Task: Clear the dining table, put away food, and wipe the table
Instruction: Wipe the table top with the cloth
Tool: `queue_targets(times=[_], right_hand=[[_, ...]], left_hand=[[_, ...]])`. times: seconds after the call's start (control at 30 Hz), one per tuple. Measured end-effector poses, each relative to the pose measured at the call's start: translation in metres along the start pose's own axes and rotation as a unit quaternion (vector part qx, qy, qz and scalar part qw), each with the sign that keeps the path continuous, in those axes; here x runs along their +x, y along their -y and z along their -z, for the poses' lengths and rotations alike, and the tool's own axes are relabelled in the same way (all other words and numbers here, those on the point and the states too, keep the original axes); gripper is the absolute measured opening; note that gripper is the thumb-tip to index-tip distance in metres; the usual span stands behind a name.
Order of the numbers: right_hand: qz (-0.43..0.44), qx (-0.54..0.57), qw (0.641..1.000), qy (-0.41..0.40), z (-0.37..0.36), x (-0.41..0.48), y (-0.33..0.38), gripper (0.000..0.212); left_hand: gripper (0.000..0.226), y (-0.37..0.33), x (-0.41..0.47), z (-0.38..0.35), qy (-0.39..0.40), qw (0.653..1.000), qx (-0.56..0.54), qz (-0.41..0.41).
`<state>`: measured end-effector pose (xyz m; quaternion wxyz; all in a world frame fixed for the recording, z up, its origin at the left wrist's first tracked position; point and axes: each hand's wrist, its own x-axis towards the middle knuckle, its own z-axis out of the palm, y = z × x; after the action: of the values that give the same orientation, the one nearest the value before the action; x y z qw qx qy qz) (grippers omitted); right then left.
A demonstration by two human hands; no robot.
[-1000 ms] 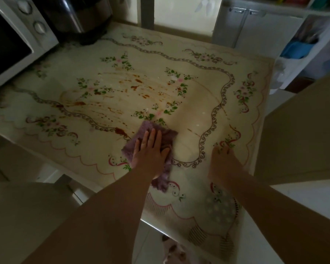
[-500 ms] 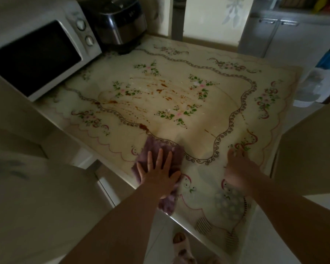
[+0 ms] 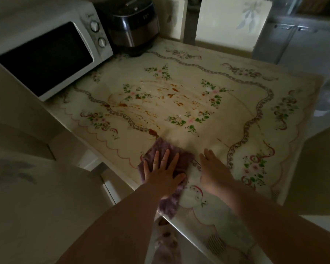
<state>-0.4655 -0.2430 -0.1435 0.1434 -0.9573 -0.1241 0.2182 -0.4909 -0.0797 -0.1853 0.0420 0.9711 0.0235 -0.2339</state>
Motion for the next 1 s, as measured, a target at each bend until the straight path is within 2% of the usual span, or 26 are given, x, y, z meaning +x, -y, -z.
queue_targets(times=[0.2, 0.4, 0.6, 1.0], right_hand=[[-0.011, 0.019, 1.000, -0.004, 0.001, 0.045, 0.025, 0.066], [0.011, 0.002, 0.999, -0.036, -0.003, 0.086, 0.054, 0.067], [0.042, -0.028, 0.999, -0.020, -0.001, 0.125, 0.086, 0.072], [0.060, -0.033, 0.996, -0.059, 0.003, 0.189, 0.128, 0.066]], left_hand=[[0.069, 0.036, 0.062, 0.029, -0.016, 1.000, -0.005, -0.001], [0.069, 0.068, 0.108, 0.058, -0.019, 1.000, 0.002, 0.007], [0.069, 0.099, 0.149, 0.080, -0.033, 0.999, 0.005, 0.027], [0.068, 0.158, 0.204, 0.107, -0.063, 0.995, -0.017, 0.069]])
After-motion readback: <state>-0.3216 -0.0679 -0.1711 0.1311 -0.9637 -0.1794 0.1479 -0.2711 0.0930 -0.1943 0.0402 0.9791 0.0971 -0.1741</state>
